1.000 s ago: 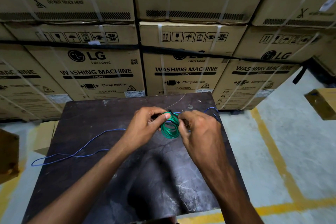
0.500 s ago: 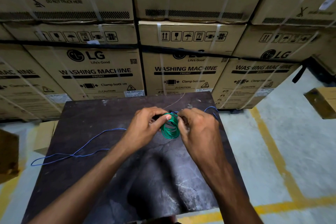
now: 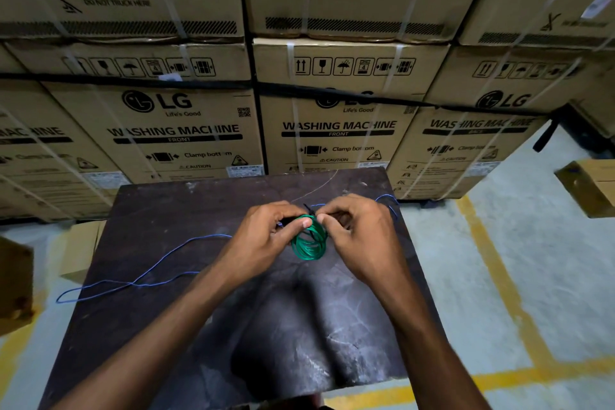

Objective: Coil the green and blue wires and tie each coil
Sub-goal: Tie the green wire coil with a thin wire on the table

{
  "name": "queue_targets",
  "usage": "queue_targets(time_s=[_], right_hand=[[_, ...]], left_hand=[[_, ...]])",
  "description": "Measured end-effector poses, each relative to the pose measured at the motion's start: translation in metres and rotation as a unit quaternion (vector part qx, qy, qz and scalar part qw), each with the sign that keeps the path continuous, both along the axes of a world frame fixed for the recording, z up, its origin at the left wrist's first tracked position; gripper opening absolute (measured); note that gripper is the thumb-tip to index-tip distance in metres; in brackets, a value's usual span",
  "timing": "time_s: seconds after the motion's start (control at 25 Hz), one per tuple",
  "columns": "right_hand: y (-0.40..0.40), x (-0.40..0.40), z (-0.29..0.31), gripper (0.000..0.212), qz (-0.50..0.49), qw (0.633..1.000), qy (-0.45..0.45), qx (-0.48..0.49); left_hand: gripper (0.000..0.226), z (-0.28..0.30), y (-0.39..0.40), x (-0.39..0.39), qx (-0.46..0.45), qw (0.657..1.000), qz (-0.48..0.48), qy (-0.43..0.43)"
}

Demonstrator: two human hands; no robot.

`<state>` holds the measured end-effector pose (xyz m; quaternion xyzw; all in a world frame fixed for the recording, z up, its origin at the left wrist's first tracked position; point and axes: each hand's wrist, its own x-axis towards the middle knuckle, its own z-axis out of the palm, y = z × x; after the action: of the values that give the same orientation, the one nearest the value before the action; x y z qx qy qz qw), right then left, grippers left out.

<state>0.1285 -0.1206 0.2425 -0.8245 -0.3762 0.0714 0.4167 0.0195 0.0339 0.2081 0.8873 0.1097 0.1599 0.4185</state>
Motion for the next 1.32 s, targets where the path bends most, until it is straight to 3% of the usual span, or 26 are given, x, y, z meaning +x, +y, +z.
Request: queue_targets(time_s=[0.16, 0.28, 0.48, 0.8, 1.0, 1.32], right_hand=[[0.002, 0.018, -0.002, 0.013, -0.023, 0.988, 0.15, 0.039], [0.01, 0.027, -0.007, 0.024, 0.034, 0.96, 0.278, 0.018], [0.013, 0.025, -0.012, 0.011, 0.058, 0.91, 0.409, 0.049], [0.016, 0.023, -0.03, 0.025, 0.016, 0.917, 0.385, 0.106], [0.015, 0.024, -0.03, 0.022, 0.033, 0.909, 0.399, 0.119], [0.021, 0.021, -0.041, 0.019, 0.002, 0.906, 0.405, 0.125]], left_hand=[[0.013, 0.0, 0.0, -0.002, -0.015, 1.0, -0.003, 0.008], [0.015, 0.002, -0.003, -0.002, -0.026, 0.999, -0.024, 0.005], [0.013, 0.001, -0.006, -0.004, -0.047, 0.998, -0.036, 0.007], [0.015, 0.0, -0.002, -0.005, -0.032, 0.998, -0.05, -0.01], [0.016, -0.01, 0.001, -0.003, -0.086, 0.996, 0.006, -0.004], [0.02, -0.008, -0.003, -0.001, -0.083, 0.996, -0.003, -0.029]])
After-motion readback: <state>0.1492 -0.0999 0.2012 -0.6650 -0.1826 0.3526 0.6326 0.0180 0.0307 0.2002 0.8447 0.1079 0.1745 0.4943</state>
